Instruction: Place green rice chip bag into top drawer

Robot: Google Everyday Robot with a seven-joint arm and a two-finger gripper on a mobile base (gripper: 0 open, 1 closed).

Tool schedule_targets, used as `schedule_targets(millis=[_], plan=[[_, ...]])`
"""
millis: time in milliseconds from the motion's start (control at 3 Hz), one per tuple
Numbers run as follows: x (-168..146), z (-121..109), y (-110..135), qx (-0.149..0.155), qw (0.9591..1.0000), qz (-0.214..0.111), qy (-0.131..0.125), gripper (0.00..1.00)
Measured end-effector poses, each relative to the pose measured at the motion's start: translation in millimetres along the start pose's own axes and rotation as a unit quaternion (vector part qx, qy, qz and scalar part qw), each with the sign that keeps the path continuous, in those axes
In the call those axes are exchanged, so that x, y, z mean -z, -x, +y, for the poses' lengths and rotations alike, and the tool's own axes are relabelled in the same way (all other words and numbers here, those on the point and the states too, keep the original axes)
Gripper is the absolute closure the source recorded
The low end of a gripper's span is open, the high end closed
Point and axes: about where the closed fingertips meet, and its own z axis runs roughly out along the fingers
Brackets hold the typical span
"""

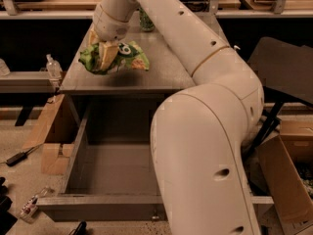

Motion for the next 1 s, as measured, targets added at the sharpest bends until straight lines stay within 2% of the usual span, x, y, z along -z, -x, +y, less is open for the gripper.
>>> schedule_targets(millis=[333,667,1000], plan=[[53,12,16,-0.005,0.9997,0.022,-0.014,1.0],[80,46,22,-0.053,0.9978,0.037,-0.017,1.0],[100,107,33,-0.161,0.986,0.011,-0.043,1.0]])
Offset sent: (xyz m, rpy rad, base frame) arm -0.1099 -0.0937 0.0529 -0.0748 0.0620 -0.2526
